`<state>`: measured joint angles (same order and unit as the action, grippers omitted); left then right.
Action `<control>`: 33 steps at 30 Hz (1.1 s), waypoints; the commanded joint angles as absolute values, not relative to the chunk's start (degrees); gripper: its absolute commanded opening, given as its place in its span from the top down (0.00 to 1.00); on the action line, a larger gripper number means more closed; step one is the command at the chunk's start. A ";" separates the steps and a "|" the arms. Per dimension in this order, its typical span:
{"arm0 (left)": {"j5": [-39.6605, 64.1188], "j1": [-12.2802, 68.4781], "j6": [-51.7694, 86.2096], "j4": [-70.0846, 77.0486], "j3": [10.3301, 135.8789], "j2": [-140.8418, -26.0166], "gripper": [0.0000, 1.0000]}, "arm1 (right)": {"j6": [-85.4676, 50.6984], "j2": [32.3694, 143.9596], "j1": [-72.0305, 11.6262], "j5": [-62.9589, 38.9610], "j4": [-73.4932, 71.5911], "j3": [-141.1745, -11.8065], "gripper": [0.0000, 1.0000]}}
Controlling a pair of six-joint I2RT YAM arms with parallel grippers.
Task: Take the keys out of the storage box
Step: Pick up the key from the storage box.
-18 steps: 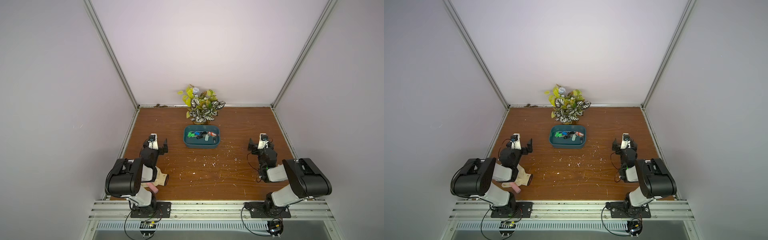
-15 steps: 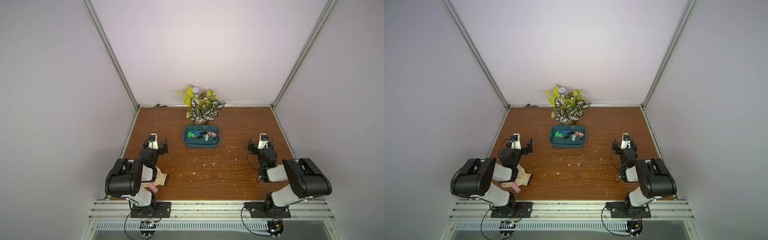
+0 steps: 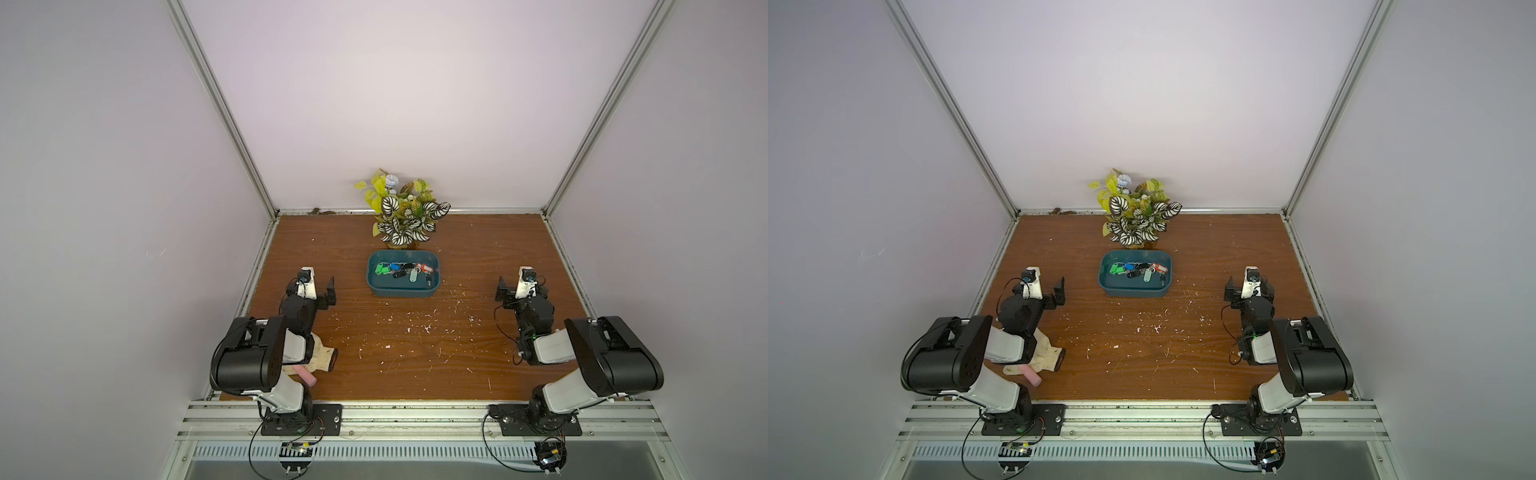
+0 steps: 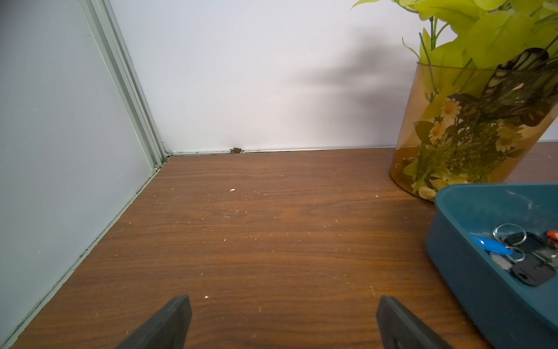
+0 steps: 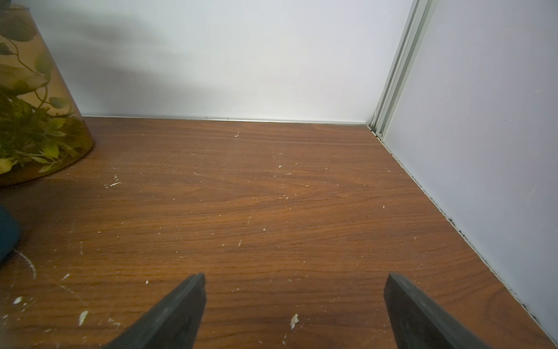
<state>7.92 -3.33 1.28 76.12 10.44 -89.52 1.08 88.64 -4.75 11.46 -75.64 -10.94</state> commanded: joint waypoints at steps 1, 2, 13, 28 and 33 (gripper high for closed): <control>8.55 -3.08 0.88 77.26 10.99 -89.06 0.00 | 0.44 88.69 -4.60 10.81 -77.08 -11.92 0.00; 8.59 -3.12 0.86 77.26 10.98 -89.04 0.00 | 0.44 88.68 -4.61 10.83 -77.13 -11.95 0.01; 8.70 -2.85 0.55 77.35 10.72 -88.79 0.00 | 1.29 82.23 -6.89 17.20 -70.65 -12.79 0.00; -6.54 0.61 22.51 63.49 10.27 -64.84 0.00 | -29.53 72.82 -5.54 -2.64 -62.48 -17.95 0.00; -9.42 -0.04 30.79 59.57 8.45 -62.51 0.00 | -29.17 81.32 -7.34 -17.73 -56.82 -28.05 0.00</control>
